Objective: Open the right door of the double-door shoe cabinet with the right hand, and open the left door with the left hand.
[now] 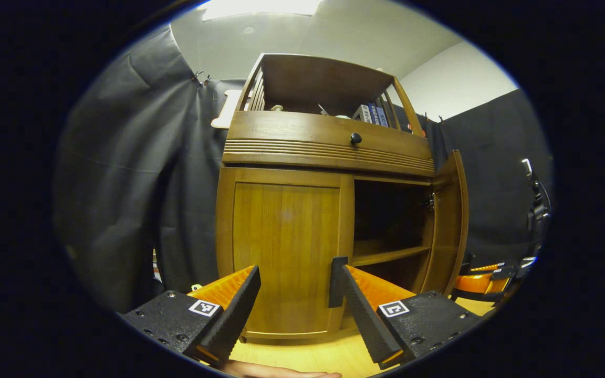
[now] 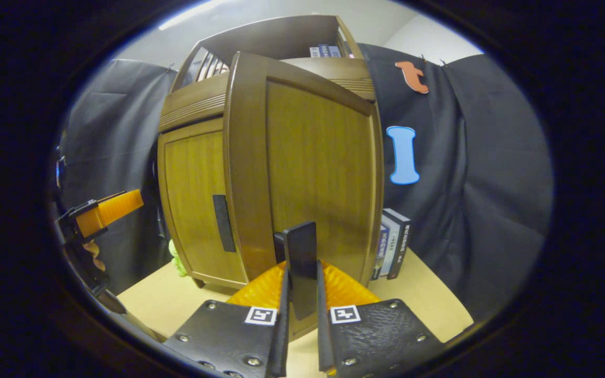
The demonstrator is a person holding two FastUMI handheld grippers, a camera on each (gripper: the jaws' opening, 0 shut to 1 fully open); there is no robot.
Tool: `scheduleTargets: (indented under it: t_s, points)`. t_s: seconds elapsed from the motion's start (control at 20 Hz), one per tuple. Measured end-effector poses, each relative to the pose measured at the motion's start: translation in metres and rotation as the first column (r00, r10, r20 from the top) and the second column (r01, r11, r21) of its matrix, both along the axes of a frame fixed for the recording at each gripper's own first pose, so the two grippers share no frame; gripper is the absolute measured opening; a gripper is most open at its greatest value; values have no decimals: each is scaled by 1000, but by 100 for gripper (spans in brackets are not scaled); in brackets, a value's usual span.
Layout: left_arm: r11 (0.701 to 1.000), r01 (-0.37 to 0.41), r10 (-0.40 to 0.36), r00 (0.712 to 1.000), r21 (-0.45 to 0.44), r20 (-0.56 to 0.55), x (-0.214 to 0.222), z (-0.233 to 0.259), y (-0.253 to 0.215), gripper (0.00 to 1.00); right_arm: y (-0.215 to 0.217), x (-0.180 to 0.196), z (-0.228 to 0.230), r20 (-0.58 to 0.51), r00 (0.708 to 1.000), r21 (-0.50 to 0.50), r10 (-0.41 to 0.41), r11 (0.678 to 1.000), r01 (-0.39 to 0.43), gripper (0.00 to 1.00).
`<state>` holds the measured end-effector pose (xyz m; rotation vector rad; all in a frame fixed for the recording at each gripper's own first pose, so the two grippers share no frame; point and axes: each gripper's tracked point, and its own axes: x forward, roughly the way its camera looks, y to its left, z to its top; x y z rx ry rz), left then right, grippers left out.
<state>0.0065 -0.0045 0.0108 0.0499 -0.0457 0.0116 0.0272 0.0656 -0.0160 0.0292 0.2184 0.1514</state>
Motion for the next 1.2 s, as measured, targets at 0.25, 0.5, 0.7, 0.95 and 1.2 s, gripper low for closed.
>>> scheduleTargets:
  t_s: [0.25, 0.5, 0.7, 0.95, 1.2]
  points:
    - [1000, 3, -3, 1000, 23, 5, -1, -1, -7, 94, -20, -8, 2, -3, 999, 12, -33, 999, 33, 23]
    - [999, -4, 4, 1000, 48, -7, 4, -6, -11, 89, -44, -16, 1, 2, 997, 11, -71, 997, 71, 23]
    - [998, -13, 14, 1000, 60, -14, 5, -10, -11, 94, -81, -24, 2, 11, 989, -4, -145, 989, 146, 2]
    - [999, -14, 15, 1000, 52, -16, 6, -10, -13, 94, -140, -20, 2, 45, 973, -105, -226, 968, 230, 1]
    - [999, -12, 14, 999, 51, -39, 11, -19, -17, 89, -170, -14, 3, 46, 985, 5, -168, 986, 168, 1]
